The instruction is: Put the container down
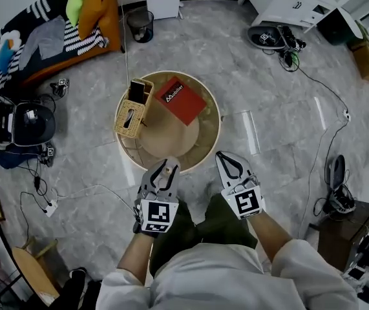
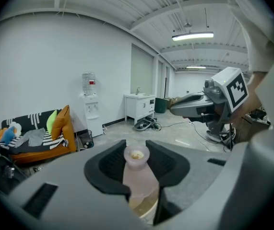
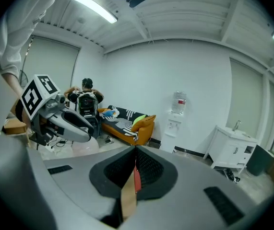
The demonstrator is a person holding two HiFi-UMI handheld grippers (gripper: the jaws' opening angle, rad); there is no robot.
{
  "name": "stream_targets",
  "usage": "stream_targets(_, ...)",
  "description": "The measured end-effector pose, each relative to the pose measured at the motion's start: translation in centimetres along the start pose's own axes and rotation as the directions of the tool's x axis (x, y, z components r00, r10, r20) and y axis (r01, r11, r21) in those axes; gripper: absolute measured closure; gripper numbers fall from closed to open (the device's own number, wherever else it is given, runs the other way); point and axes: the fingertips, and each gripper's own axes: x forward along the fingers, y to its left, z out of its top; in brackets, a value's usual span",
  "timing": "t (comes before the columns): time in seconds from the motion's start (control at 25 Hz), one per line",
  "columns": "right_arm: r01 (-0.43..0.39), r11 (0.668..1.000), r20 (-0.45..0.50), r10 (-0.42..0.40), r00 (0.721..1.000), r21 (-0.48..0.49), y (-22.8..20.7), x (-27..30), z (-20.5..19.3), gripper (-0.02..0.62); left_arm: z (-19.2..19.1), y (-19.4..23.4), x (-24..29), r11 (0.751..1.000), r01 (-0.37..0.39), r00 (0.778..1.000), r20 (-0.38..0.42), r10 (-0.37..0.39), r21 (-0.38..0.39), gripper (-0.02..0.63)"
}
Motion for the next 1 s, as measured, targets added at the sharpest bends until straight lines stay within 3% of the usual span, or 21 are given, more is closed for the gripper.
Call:
stream_targets(0.16, -0.017, 0.998, -0.072, 0.021, 0.997, 0.059, 0.0, 3.3, -1.4, 0.572, -1.1, 2.1, 2.7, 1.0, -0.013, 1.0, -0.011, 0.013, 0.007, 0.479)
stream_targets(0.36, -0.072, 0.996, -0.078, 0.077, 0.994, 0.06, -0.1, 7.6, -4.8, 0.572, -3.7, 4.3, 6.7, 0.999, -0.047, 0.998, -0.027, 0.048, 0.025, 0.479)
stream_targets(0.68, -0.153, 0.984, -0.112, 0.163, 0.98, 0.094, -1.5, 12.6, -10.3, 0.572, -9.2, 7.4, 13.8, 0.991, -0.128, 0.989, -0.08, 0.125, -0.03, 0.479)
stream_targets(1.0, -0.189, 0.977, -0.166, 0.203, 0.965, 0.1, -3.5, 15.4, -15.8, 0.572, -13.8, 8.6, 19.0, 0.987, -0.15, 0.982, -0.126, 0.143, -0.05, 0.479)
